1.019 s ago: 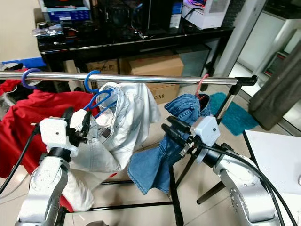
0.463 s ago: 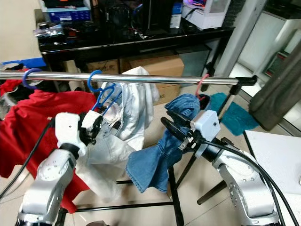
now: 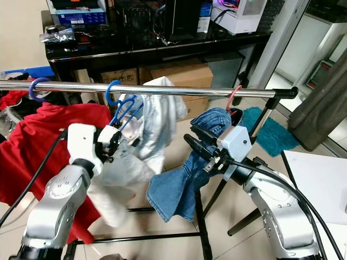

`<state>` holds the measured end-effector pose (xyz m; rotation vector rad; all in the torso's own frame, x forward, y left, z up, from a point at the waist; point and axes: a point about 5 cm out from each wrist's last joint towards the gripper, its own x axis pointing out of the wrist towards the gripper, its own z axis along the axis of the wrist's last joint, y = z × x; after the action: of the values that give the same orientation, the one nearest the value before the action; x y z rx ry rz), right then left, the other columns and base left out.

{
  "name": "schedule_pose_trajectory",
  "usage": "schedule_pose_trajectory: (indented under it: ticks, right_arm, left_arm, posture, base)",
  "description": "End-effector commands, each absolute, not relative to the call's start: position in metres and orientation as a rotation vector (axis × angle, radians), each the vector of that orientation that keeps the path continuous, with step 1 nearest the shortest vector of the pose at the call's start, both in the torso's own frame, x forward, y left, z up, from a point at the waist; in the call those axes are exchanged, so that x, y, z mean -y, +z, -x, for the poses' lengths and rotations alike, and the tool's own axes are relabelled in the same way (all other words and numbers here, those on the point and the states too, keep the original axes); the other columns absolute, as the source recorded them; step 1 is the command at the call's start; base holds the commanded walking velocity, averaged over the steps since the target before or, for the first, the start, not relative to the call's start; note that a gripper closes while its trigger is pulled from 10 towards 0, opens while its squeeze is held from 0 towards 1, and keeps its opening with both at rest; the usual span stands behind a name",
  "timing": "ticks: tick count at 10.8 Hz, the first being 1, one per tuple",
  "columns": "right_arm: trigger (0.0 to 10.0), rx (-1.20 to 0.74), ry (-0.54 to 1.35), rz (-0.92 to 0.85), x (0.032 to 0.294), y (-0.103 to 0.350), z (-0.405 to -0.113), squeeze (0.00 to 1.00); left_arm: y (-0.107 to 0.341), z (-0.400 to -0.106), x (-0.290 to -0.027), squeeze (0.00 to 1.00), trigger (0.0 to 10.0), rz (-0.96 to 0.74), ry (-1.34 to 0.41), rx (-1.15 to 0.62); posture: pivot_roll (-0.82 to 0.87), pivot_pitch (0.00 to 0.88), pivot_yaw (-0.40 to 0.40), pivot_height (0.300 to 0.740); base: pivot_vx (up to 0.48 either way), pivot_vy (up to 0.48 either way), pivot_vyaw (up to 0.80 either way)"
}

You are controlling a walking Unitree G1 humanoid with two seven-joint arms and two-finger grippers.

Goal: Hang hanger

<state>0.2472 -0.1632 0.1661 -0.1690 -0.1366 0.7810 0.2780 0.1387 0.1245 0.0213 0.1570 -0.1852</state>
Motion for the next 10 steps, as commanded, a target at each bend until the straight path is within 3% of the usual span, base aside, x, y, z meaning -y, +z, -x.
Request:
schedule_pose_trajectory:
  ticks: [1,2,3,4,5,10]
  right_arm:
    - [10.0,0.157,0.764,0.181,0.165,0.171,-0.249,0.00]
    - [10.0,0.158,0.762,0.181,0.164,0.171,-0.249,0.00]
    - [10.0,0.160,0.760,0.180,0.164,0.171,-0.249,0.00]
    - [10.0,0.163,0.758,0.179,0.163,0.171,-0.250,0.00]
    - [10.0,0.166,0.756,0.177,0.163,0.172,-0.250,0.00]
    - [10.0,0.178,0.723,0.178,0.164,0.172,-0.252,0.00]
  left_arm:
    - [0.123,-0.278,-0.132,0.00,4.6,0.000,-0.211,-0.197]
    - [0.122,-0.278,-0.132,0.00,9.1,0.011,-0.211,-0.216]
    - [0.124,-0.279,-0.130,0.00,10.0,0.010,-0.223,-0.219]
    - [0.128,-0.281,-0.127,0.00,1.3,0.017,-0.239,-0.212]
    - [0.132,-0.282,-0.124,0.00,0.0,0.018,-0.254,-0.206]
    - [0.144,-0.281,-0.119,0.00,0.0,0.006,-0.285,-0.145]
  posture:
    - [0.09,0.002,-0.034,0.723]
    - [0.08,0.002,-0.033,0.723]
    - [0.08,0.002,-0.033,0.723]
    - [0.08,0.002,-0.032,0.723]
    - [0.08,0.003,-0.031,0.723]
    - [0.08,0.007,-0.030,0.723]
  base:
    - [0.000,0.000,0.00]
    - [0.000,0.000,0.00]
    - [0.000,0.000,0.00]
    - [0.000,0.000,0.00]
    - [0.000,0.000,0.00]
    - [0.000,0.000,0.00]
